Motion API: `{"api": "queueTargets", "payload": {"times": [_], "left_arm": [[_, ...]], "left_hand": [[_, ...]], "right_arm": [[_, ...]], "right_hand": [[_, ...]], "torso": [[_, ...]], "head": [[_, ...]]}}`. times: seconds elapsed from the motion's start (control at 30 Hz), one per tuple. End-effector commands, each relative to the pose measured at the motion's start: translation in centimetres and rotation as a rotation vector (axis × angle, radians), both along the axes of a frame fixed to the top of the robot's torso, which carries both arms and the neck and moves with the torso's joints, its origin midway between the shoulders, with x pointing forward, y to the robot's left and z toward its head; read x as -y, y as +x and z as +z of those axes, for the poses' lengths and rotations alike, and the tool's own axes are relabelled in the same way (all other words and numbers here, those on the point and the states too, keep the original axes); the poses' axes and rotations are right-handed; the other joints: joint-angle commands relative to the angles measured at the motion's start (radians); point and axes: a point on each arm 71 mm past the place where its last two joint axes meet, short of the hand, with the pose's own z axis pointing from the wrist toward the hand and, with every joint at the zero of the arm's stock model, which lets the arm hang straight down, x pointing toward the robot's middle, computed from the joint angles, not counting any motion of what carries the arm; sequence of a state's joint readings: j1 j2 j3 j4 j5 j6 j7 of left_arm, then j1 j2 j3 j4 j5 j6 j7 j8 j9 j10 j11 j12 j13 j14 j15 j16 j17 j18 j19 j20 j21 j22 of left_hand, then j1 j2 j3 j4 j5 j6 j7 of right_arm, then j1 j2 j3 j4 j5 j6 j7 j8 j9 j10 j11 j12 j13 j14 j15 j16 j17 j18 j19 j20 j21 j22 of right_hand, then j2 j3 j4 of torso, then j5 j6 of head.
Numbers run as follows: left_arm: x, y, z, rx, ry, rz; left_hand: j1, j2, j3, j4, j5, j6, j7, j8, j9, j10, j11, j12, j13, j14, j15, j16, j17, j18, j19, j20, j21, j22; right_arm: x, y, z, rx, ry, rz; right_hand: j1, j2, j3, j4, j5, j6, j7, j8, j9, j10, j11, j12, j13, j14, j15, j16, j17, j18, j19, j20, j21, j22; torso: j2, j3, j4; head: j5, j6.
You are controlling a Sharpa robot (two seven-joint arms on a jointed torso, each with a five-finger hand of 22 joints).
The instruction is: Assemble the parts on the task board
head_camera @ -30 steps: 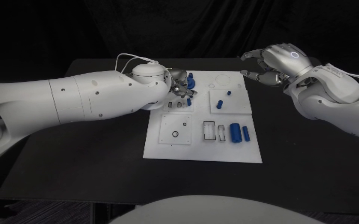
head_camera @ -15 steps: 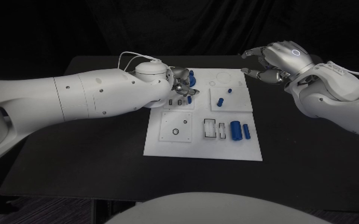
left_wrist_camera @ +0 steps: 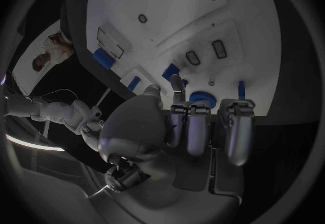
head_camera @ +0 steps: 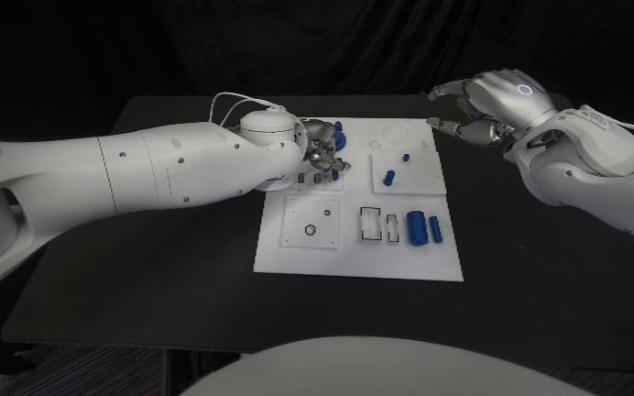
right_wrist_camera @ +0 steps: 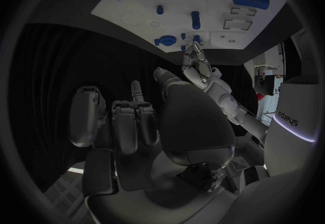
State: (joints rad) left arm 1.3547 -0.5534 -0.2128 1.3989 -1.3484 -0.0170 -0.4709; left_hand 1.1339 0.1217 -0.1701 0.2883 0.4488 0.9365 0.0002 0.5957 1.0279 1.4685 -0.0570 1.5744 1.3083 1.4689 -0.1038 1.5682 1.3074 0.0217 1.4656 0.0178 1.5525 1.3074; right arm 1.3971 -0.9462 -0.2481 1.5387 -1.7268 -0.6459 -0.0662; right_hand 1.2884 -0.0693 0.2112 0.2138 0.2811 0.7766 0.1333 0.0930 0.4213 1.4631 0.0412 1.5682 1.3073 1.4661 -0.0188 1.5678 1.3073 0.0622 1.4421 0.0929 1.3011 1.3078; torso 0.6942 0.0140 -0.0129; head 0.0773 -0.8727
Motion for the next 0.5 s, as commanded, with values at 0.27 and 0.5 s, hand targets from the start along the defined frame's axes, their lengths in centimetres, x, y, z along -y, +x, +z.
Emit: {"api": "queueTargets", "payload": {"times": [0.27, 0.5], "left_arm": [[0.02, -0.11, -0.30, -0.009, -0.001, -0.014], [-0.07, -0.10, -0.37, -0.011, 0.001, -0.012]], "left_hand": [[-0.001, -0.002, 0.010, 0.002, 0.002, 0.014, -0.001, -0.011, 0.004, 0.102, -0.008, -0.004, 0.263, 0.102, -0.004, 0.003, 0.263, -0.008, 0.066, -0.010, -0.006, 0.213], [0.000, -0.003, 0.011, 0.002, 0.002, 0.017, -0.001, -0.013, 0.005, 0.102, -0.009, -0.004, 0.263, 0.102, -0.004, 0.003, 0.263, -0.007, 0.064, -0.010, -0.008, 0.211]], "right_arm": [[0.16, 0.03, 0.00, -0.004, -0.001, -0.016], [0.13, 0.04, -0.01, -0.006, -0.002, -0.016]], "right_hand": [[-0.001, 0.007, 0.001, 0.004, 0.003, 0.007, 0.000, 0.003, -0.001, 0.108, 0.000, 0.003, 0.264, 0.105, -0.002, 0.003, 0.263, -0.002, 0.000, -0.006, -0.007, 0.183], [0.000, 0.008, 0.001, 0.005, 0.003, 0.008, 0.000, 0.002, -0.002, 0.108, 0.001, 0.003, 0.264, 0.105, -0.002, 0.003, 0.263, -0.002, 0.000, -0.006, -0.006, 0.184]], "torso": [[0.000, -0.0003, 0.0005], [0.000, 0.0012, -0.0011]], "head": [[-0.004, 0.000], [-0.002, 0.000]]}}
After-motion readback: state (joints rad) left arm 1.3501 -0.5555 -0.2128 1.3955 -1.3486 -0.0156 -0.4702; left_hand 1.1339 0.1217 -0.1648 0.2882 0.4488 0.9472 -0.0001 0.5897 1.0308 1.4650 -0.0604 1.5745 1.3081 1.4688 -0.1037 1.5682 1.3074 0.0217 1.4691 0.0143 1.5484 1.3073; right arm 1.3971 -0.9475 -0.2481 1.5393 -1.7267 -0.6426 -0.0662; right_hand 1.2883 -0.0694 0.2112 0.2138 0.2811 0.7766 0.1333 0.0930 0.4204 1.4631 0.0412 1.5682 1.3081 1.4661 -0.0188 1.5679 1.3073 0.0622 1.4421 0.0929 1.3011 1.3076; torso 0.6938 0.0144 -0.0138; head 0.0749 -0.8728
